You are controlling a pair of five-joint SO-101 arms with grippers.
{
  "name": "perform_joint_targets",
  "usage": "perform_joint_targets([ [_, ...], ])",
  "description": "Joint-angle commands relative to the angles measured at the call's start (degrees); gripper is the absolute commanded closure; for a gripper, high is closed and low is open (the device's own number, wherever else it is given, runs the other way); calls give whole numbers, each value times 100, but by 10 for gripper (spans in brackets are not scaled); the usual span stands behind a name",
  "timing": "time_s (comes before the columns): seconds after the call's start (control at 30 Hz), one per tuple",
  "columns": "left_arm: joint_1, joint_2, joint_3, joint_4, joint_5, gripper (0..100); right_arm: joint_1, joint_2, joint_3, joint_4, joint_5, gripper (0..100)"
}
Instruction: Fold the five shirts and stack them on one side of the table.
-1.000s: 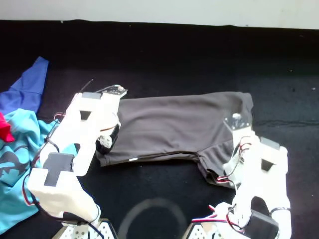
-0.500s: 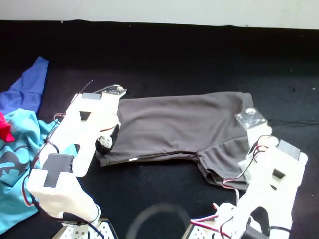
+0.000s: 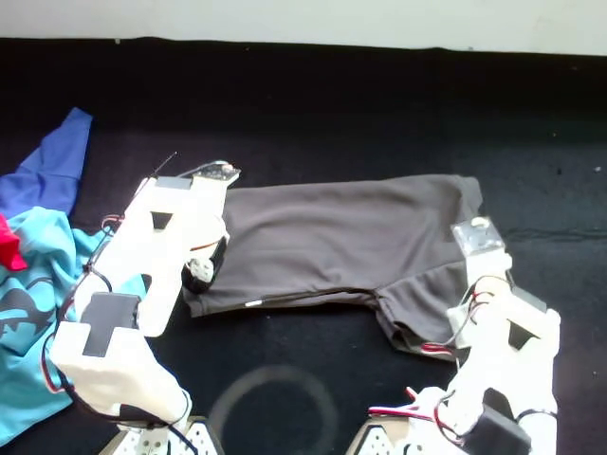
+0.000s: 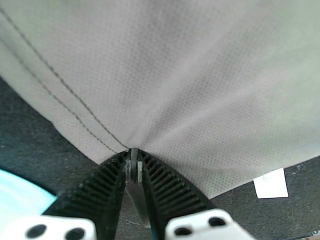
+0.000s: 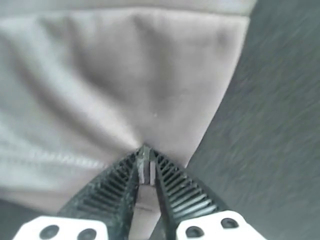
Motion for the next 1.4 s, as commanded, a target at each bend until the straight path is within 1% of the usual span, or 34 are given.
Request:
perform_joint_targets([
  [0.0,-92,40,22,-149,26,992,92,-558,92,822,-53,991],
  [0.1,-92,40,22,-149,26,992,40,-1367,92,1358,-53,991],
  [0.3,-92,40,22,-149,26,992,40,-2659,136,1807,-53,991],
  [0.4,-92,40,22,-141,26,992,31,-2870,92,1745,-53,991],
  [0.53,-92,40,31,-141,26,992,-110,-2870,338,1262,-53,991],
  [0.63,-92,40,31,-141,26,992,-101,-2879,514,1244,-53,981],
  [0.7,-92,40,13,-141,26,992,-84,-2905,497,1675,-53,923],
  [0.83,-92,40,13,-141,44,992,-233,-2923,163,2774,-53,728],
  [0.87,-92,40,13,-149,44,992,-268,-2923,13,3055,-53,700],
  [0.93,-92,40,13,-149,44,992,-374,-2923,-338,3512,9,697],
  [1.0,-92,40,13,-149,44,992,-488,-2923,-602,3837,536,709],
  [1.07,-92,40,13,-149,44,992,-576,-2923,-734,4004,1327,714],
  [1.13,-92,40,13,-149,53,992,-593,-2897,-734,4031,2154,714],
  [1.2,-92,40,13,-149,53,992,-593,-2879,-743,4004,2778,714],
  [1.27,-92,40,13,-149,53,992,-593,-2879,-725,3758,3042,714],
  [1.37,-92,40,13,-149,53,992,-567,-2870,-505,3152,3059,714],
])
